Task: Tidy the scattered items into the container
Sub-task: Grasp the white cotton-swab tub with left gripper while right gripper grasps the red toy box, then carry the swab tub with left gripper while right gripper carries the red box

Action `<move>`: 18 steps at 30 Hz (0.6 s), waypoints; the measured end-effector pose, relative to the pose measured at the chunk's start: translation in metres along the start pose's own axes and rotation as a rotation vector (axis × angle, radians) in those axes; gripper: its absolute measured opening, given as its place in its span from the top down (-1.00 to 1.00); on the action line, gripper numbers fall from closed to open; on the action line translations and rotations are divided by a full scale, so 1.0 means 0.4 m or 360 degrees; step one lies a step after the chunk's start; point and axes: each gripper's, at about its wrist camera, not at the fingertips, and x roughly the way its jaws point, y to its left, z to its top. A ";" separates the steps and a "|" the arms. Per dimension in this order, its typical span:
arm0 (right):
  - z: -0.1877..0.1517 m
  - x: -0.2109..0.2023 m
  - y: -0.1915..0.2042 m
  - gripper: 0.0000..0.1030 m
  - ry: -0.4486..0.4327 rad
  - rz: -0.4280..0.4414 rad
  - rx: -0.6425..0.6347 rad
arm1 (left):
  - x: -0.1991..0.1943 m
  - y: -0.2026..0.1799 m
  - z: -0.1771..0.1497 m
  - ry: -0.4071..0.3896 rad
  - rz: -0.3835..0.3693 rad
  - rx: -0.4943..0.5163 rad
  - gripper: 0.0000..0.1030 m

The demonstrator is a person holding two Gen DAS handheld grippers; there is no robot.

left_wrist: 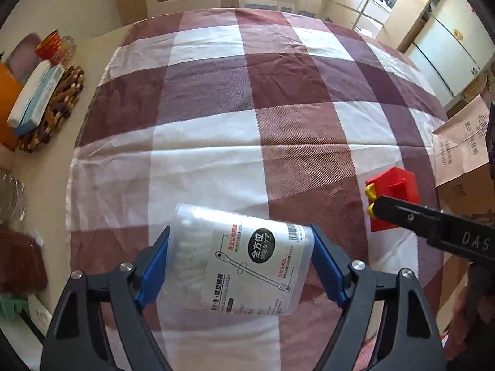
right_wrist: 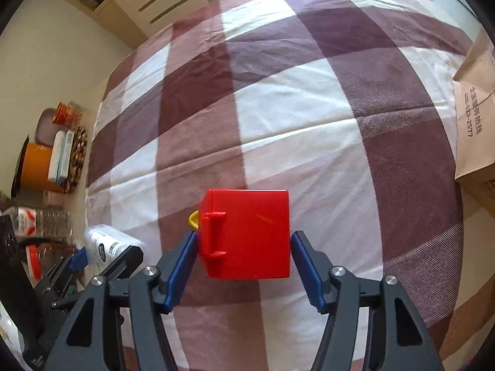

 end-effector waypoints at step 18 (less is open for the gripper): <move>-0.139 -0.093 0.037 -0.23 0.0002 -0.0001 -0.0145 | -0.060 0.022 -0.127 0.0005 0.0031 -0.0147 -0.54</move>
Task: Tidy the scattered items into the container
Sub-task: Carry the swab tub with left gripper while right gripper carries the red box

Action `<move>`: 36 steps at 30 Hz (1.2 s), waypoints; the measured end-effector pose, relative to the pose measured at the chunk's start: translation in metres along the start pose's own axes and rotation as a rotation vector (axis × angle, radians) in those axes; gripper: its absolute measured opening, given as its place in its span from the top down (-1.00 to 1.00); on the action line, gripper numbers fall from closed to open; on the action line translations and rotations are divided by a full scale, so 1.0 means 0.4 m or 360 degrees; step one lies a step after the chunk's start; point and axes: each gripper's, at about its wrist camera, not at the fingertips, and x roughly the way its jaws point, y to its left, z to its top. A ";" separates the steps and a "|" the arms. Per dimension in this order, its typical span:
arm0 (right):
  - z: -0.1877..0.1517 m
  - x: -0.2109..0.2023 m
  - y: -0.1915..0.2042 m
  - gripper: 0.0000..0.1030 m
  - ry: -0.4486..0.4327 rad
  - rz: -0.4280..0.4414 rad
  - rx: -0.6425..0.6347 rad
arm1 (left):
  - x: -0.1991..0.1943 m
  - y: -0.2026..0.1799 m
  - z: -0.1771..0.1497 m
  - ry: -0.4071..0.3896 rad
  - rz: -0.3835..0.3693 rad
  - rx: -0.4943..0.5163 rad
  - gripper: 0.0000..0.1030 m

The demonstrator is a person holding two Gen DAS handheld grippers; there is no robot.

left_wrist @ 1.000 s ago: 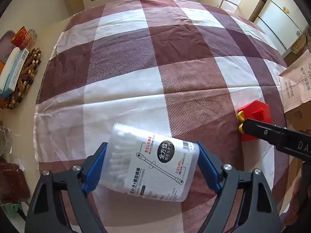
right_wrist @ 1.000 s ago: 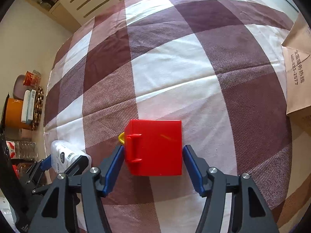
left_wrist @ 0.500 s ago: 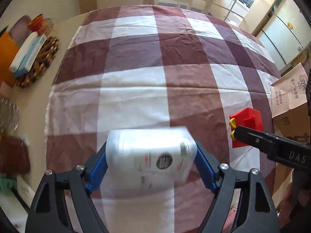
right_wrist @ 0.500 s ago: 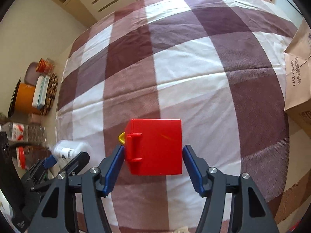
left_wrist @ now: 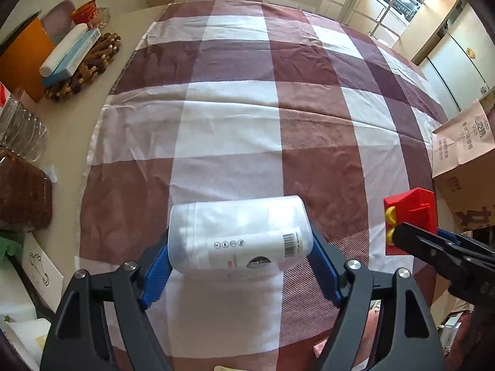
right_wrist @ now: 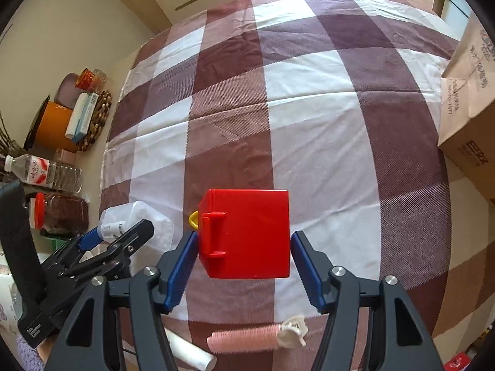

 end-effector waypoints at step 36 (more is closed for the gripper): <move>-0.188 -0.276 -0.018 -0.23 -0.0216 0.0010 -0.0065 | -0.305 -0.149 -0.130 -0.0203 -0.0017 0.0122 -0.55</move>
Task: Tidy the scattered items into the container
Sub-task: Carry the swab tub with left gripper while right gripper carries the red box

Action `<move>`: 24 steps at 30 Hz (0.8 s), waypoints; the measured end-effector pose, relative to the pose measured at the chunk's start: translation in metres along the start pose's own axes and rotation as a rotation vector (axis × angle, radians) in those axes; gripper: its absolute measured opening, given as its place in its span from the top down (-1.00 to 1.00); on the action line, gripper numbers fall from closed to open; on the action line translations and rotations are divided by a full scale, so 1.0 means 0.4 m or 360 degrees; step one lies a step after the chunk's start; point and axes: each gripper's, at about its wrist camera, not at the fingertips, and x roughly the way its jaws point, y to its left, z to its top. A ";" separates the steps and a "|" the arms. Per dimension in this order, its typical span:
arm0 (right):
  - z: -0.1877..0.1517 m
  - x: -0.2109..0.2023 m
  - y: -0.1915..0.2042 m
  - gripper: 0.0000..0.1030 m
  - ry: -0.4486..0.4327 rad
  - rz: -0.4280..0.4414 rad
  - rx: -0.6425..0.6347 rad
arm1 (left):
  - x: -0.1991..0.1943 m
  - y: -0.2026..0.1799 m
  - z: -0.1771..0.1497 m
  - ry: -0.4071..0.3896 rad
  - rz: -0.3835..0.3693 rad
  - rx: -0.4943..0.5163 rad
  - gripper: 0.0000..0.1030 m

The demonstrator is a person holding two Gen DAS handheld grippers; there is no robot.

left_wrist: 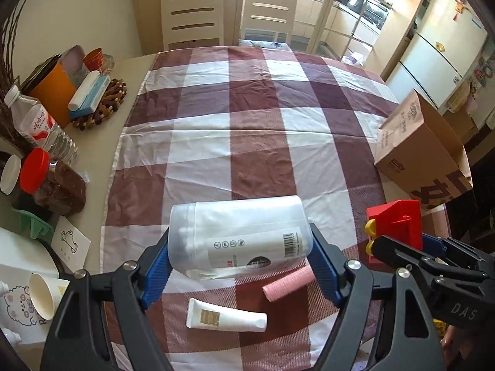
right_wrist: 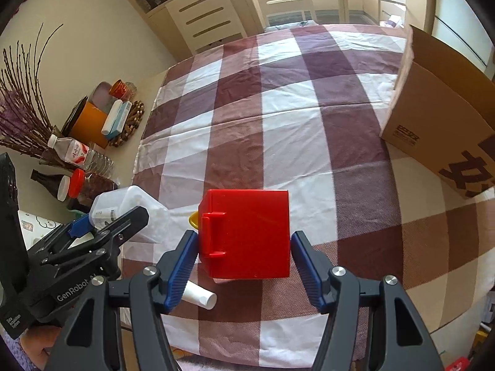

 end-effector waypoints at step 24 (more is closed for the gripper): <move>-0.049 -0.116 -0.166 -0.23 -0.0118 -0.0105 0.0203 | 0.009 -0.220 0.003 0.0028 -0.0098 0.0275 -0.55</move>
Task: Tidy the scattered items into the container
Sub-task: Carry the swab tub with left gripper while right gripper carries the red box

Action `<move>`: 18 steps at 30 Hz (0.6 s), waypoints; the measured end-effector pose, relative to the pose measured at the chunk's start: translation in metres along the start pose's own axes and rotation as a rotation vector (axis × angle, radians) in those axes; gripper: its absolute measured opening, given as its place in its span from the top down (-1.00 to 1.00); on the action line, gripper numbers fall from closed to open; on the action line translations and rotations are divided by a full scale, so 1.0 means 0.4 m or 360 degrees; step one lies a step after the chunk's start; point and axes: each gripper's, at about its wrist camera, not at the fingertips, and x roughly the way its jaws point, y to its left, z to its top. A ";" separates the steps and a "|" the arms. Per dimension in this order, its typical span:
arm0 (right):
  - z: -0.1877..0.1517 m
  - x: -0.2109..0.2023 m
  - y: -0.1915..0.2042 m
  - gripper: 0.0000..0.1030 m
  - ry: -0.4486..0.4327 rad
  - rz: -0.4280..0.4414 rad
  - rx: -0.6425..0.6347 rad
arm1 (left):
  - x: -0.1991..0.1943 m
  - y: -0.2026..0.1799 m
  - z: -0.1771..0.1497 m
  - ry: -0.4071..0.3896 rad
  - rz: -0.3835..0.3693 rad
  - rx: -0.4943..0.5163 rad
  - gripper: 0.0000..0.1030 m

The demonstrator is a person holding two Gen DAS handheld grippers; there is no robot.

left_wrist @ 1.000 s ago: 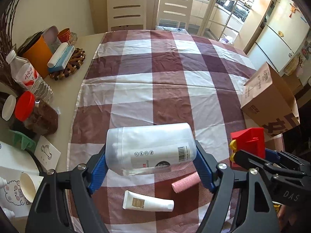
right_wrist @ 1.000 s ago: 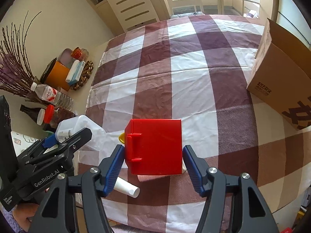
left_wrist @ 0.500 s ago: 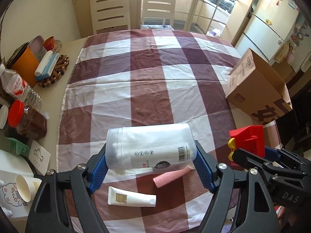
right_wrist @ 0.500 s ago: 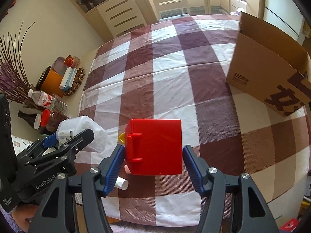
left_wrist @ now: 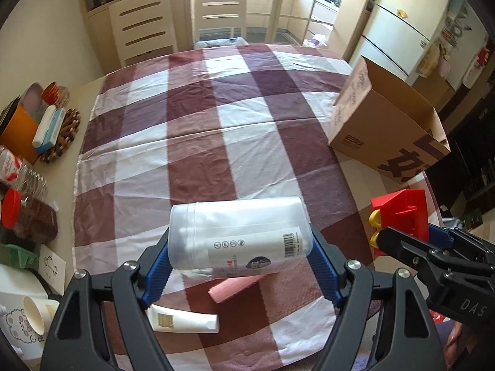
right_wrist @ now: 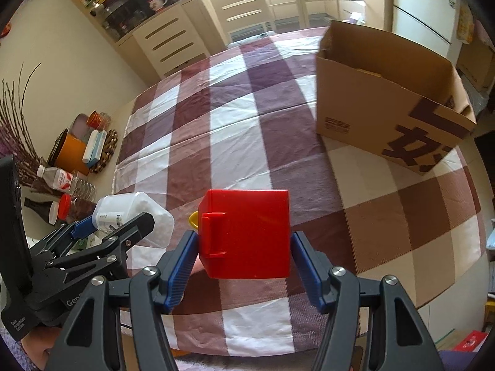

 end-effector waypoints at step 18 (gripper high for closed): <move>-0.012 -0.061 -0.183 -0.23 -0.0068 -0.0067 0.0207 | 0.035 -0.209 0.047 0.0028 -0.0070 0.0241 -0.55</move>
